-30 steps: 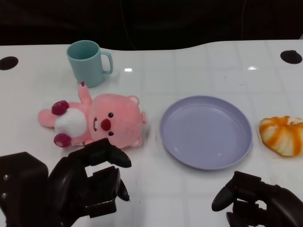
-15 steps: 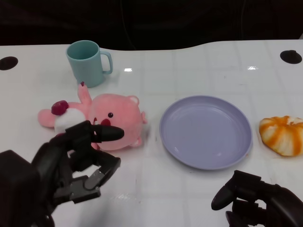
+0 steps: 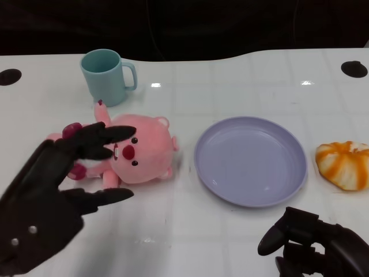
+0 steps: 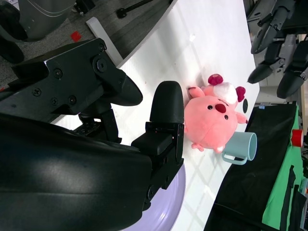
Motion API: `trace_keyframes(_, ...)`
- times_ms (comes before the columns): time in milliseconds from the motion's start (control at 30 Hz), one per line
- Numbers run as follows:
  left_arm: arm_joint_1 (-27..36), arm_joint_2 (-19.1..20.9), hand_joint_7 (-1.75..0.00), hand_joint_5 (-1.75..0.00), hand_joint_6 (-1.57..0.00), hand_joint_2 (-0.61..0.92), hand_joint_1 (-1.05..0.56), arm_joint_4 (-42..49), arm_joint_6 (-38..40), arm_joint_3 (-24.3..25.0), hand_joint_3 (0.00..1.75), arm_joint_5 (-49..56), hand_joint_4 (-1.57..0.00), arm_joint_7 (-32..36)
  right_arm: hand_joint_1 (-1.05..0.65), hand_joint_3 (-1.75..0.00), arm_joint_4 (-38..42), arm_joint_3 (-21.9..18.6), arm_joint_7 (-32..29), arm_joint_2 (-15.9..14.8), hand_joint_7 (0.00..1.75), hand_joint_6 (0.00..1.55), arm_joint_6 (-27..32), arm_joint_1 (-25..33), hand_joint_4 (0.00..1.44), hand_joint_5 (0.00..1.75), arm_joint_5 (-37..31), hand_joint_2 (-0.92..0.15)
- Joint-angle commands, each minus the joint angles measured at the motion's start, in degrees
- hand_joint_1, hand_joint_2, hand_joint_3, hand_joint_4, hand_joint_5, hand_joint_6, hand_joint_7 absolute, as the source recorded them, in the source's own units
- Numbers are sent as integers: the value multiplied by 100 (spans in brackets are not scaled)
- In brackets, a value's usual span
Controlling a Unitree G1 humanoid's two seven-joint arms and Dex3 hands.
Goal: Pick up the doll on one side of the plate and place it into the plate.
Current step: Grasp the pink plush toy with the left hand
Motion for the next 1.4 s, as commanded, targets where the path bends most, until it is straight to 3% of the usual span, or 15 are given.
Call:
trace_keyframes(33, -231, 364, -9, -76, -34, 88, -53, 14, -71, -111, 0, 578, -4, -86, -7, -107, -20, -74, -5, -44, 139, 50, 36, -3, 64, 175, 39, -64)
trace_keyframes(367, -731, 903, -1, -39, -21, 89, -67, 54, 259, -581, 0, 2403, 0, -325, -8, -107, -51, -62, 0, -68, 139, 50, 0, 42, 65, 175, 6, -65)
trace_keyframes(667, -1384, 999, 0, -16, -14, 92, -75, 685, 449, -1118, 0, 3703, 0, -726, -9, -107, -105, -55, -29, -49, 139, 50, 34, 77, 65, 175, 12, -64)
trace_keyframes(933, -2111, 805, -1, -14, -14, 92, -76, 1782, 527, -1579, 0, 4116, 0, -906, -8, -108, -174, -26, -59, -38, 139, 50, 94, 114, 66, 175, 31, -64)
trace_keyframes(1400, -3039, 351, -1, -18, -18, 90, -73, 3776, 172, -2093, 0, 4112, -2, -530, -7, -108, -278, -19, -62, -44, 140, 49, 172, 193, 64, 175, 35, -65)
